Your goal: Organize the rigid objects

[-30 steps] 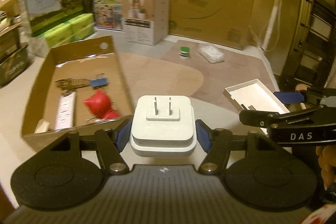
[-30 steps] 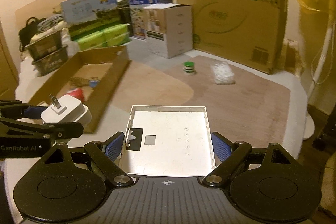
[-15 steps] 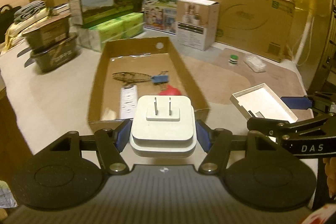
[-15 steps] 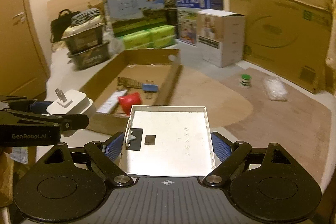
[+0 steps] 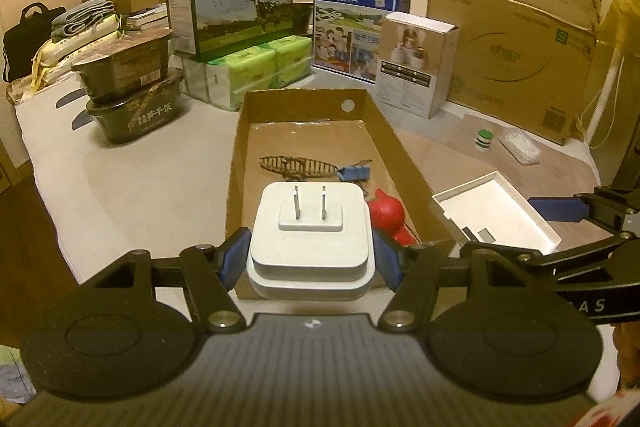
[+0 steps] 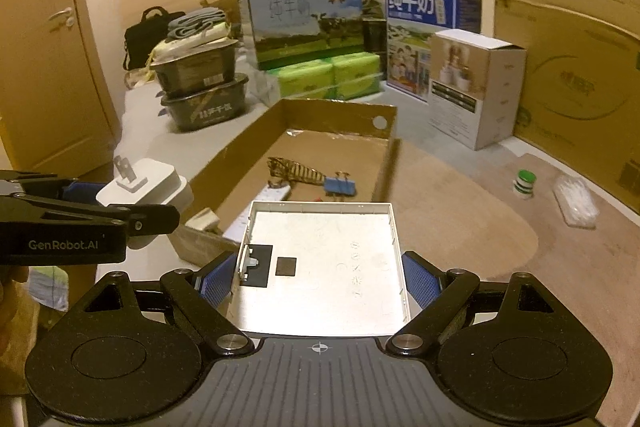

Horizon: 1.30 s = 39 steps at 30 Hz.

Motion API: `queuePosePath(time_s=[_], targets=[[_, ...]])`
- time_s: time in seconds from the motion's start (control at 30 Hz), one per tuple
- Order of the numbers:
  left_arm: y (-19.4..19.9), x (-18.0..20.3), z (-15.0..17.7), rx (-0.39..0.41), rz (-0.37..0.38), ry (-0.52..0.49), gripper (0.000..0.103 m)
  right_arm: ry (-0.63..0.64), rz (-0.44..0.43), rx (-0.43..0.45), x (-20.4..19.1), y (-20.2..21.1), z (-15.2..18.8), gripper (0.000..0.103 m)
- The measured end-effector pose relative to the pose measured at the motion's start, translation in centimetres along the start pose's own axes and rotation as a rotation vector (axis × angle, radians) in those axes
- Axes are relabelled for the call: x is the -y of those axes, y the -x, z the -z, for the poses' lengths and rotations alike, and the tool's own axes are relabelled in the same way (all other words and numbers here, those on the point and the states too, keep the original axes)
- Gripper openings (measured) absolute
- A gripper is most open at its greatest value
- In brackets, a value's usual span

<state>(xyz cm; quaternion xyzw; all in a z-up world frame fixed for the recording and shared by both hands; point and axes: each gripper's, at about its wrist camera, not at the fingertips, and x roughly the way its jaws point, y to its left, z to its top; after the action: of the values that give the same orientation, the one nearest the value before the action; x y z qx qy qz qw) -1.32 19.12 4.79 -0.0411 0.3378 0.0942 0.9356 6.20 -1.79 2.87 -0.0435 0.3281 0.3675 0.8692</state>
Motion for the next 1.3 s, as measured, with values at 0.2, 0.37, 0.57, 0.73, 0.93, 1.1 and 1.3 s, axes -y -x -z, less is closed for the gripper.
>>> queuePosePath(time_s=[0.2, 0.37, 0.57, 0.73, 0.93, 1.1, 1.3], targets=[[-1.3, -1.3, -1.1, -0.004, -0.004, 0.01, 0.062, 0.004, -0.004, -0.001, -0.1, -1.5, -1.1, 0.087], [-2.6, -2.0, -2.1, -0.007, 0.0, 0.012, 0.062, 0.008, -0.001, -0.001, 0.1, -2.8, -2.1, 0.087], [-4.8, -2.3, -3.7, -0.013, 0.017, -0.008, 0.062, 0.017, 0.005, 0.001, 0.8, -4.7, -3.8, 0.087], [-7.1, -2.7, -5.1, -0.022, 0.037, -0.012, 0.062, 0.014, 0.015, -0.004, 1.5, -6.7, -5.1, 0.087], [-10.0, -3.3, -6.9, -0.034, 0.042, -0.028, 0.062, -0.015, 0.02, -0.024, 2.6, -9.6, -6.7, 0.087], [-12.7, -4.0, -8.6, -0.045, 0.038, -0.051, 0.062, -0.029, 0.023, -0.035, 3.6, -12.2, -8.3, 0.087], [-16.0, -4.9, -10.4, -0.052, 0.033, -0.074, 0.062, -0.032, 0.022, -0.049, 4.7, -15.7, -10.0, 0.087]])
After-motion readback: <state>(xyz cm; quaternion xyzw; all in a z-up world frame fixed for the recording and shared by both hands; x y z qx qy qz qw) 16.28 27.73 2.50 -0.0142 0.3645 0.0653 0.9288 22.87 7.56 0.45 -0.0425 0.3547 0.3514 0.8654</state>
